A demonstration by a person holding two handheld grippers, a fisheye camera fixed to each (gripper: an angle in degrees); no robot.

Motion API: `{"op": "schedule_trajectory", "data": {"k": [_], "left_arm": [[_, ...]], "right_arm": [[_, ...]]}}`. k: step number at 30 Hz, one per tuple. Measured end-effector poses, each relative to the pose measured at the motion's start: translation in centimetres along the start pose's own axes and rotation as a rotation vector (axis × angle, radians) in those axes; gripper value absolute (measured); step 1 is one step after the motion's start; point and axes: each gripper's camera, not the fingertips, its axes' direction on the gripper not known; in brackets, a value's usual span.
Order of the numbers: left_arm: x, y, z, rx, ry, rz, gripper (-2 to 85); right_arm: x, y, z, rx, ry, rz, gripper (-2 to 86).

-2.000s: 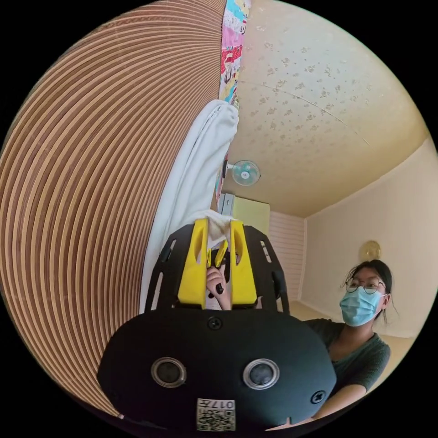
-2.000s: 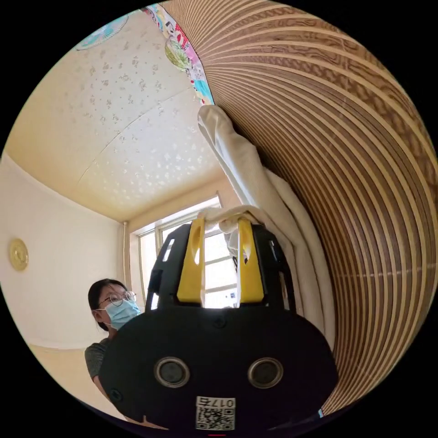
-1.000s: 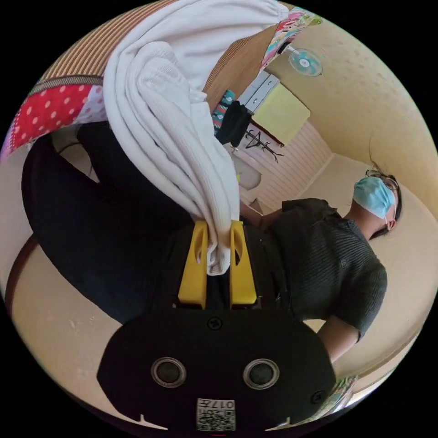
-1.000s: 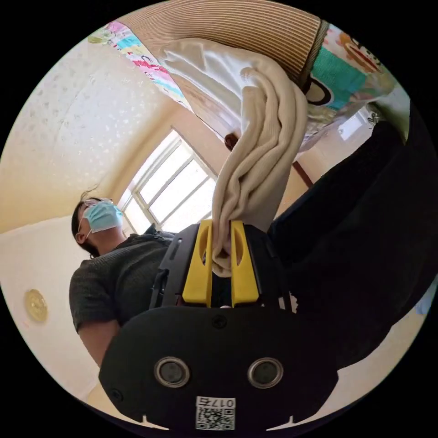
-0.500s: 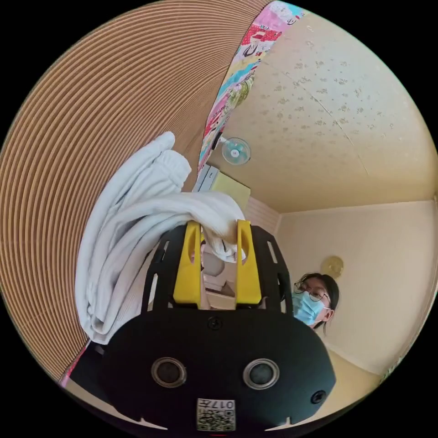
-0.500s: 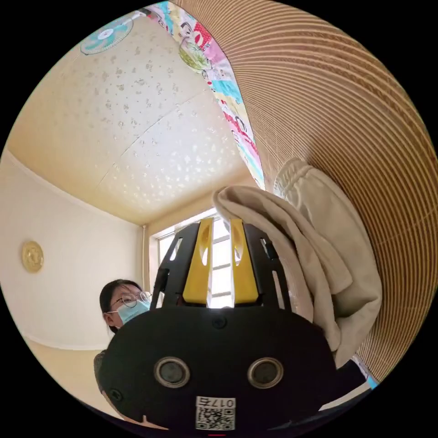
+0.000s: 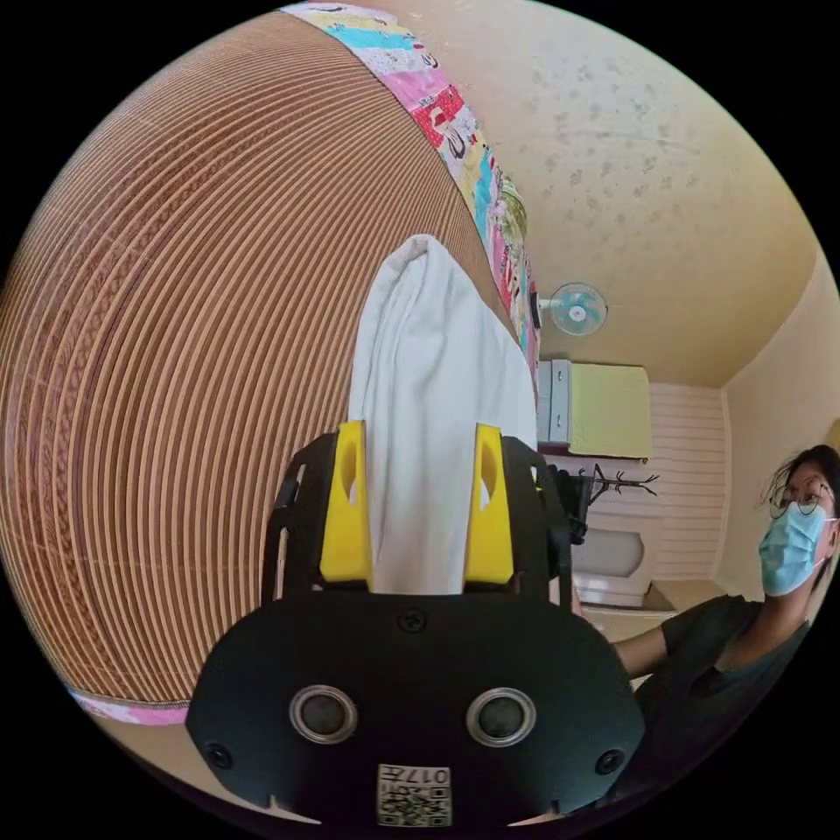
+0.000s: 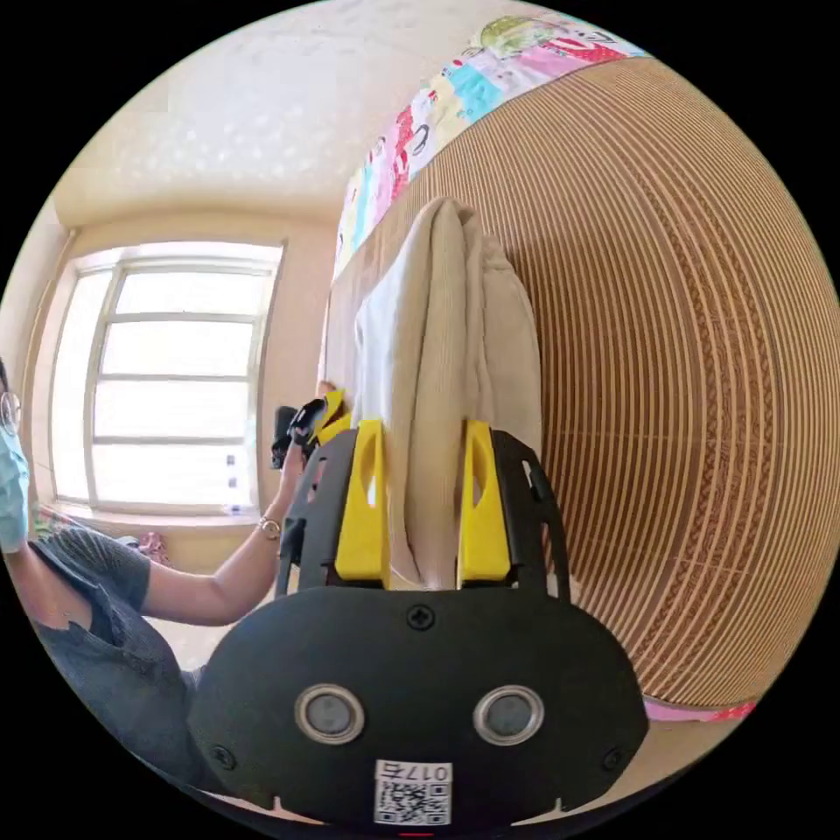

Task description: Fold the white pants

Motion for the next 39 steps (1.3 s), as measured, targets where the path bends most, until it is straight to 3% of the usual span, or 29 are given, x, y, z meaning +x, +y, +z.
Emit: {"op": "schedule_trajectory", "data": {"k": [1, 3, 5, 7, 9, 13, 17, 20, 25, 31, 36, 39], "left_arm": [[0.3, 0.1, 1.8, -0.094, -0.043, 0.006, 10.9], [1.3, 0.8, 2.2, -0.089, -0.050, 0.077, 6.9], [1.3, 1.3, 1.5, -0.049, 0.134, 0.161, 6.6], [-0.8, 1.7, 1.5, -0.004, 0.268, 0.100, 6.7], [-3.0, 2.4, 2.3, -0.018, 0.209, -0.023, 7.7], [-2.7, 5.4, 2.4, -0.048, 0.044, 0.010, 12.7], [-2.5, 10.7, 1.4, -0.015, -0.103, 0.015, 13.5], [-3.4, 14.3, 2.9, -0.072, -0.123, -0.038, 13.4], [-4.3, 16.1, 4.3, -0.087, -0.108, -0.077, 11.1], [-4.0, 15.0, 2.9, -0.177, -0.050, 0.023, 6.3], [-3.5, 15.4, 4.2, -0.304, -0.058, 0.129, 5.2], [-5.4, 15.8, 4.2, -0.274, -0.077, 0.073, 5.3]], "right_arm": [[-0.3, 0.1, 0.0, -0.006, 0.004, -0.011, 7.3], [-0.1, 0.9, -2.0, 0.069, -0.305, -0.112, 6.1], [1.5, 1.5, -2.7, 0.117, -0.449, -0.090, 6.0], [3.6, 2.0, -2.1, 0.101, -0.321, 0.048, 6.6], [4.2, 3.0, -1.7, 0.042, -0.116, 0.094, 8.8], [1.5, 5.4, -3.2, 0.060, -0.141, -0.041, 10.0], [-2.0, 8.7, -1.7, -0.100, 0.048, -0.141, 10.5], [-3.4, 10.5, 0.7, -0.147, 0.059, -0.158, 10.0], [-6.3, 10.5, 1.9, -0.048, 0.060, -0.144, 4.7], [-9.3, 9.7, 0.5, -0.129, 0.257, -0.284, 1.7], [-9.7, 8.9, 3.7, -0.238, 0.685, -0.377, 1.4], [-8.3, 7.9, 4.6, -0.240, 0.617, -0.245, 1.6]]}}
